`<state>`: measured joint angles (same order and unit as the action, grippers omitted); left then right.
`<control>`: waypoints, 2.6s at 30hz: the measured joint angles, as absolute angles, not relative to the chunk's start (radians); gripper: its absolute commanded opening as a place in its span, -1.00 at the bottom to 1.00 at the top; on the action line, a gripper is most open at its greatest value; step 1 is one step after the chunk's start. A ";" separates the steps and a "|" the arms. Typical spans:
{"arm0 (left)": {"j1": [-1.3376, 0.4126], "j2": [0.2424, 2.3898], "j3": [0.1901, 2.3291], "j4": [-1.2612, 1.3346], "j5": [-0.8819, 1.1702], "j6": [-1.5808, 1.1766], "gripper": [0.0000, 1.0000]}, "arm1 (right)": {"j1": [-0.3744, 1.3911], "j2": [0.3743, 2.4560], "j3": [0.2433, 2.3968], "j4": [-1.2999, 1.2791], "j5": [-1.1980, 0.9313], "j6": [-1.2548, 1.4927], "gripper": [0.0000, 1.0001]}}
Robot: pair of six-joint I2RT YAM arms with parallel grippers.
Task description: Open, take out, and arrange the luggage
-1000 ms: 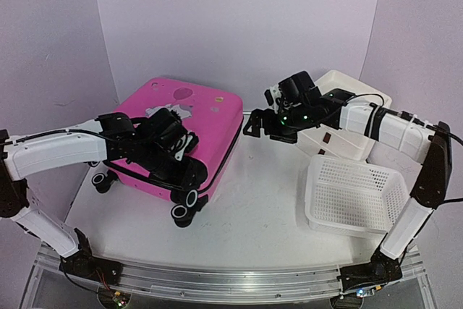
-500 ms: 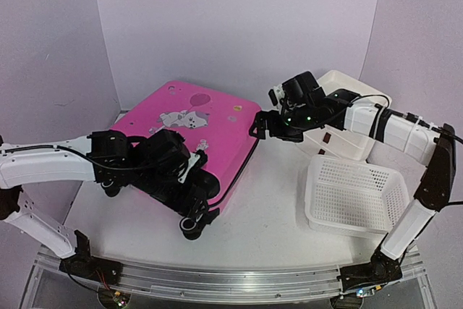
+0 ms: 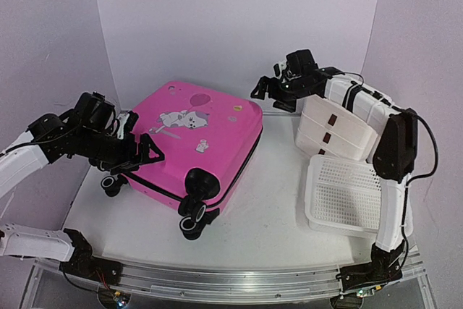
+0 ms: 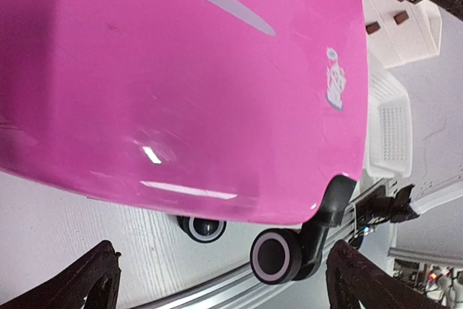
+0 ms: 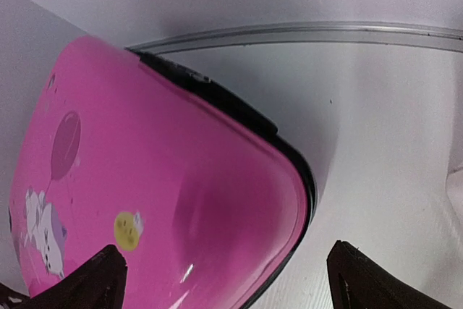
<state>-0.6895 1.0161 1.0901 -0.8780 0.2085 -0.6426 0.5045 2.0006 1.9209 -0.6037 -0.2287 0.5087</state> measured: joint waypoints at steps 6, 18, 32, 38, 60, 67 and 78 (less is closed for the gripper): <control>-0.532 1.022 1.042 -0.786 0.302 -0.680 0.99 | 0.465 2.235 2.181 -0.601 -0.305 0.543 0.97; -0.373 1.209 1.143 -0.900 0.315 -0.595 0.95 | 0.445 2.303 2.117 -0.399 -0.590 0.622 0.97; -0.268 1.734 1.754 -1.055 0.060 -0.387 0.91 | 0.631 1.820 1.451 -0.262 -0.339 0.686 0.97; -0.256 1.921 1.948 -0.886 0.018 -0.286 0.95 | 0.932 1.660 1.306 -0.305 -0.357 0.757 0.97; -0.430 1.223 1.489 -1.066 0.316 -0.317 0.99 | 0.630 1.406 1.201 -0.670 -0.164 0.334 0.76; -0.592 1.089 1.193 -1.036 0.341 -0.502 0.97 | 0.541 1.604 1.263 -0.562 -0.375 0.398 0.94; -0.615 0.967 0.958 -0.907 0.364 -0.657 0.82 | 0.434 1.913 1.777 -0.475 -0.454 0.572 0.96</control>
<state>-0.6147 0.9672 0.9581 -0.9073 0.3637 -0.6567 0.4343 1.9125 1.7771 -0.4747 -0.4538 0.5720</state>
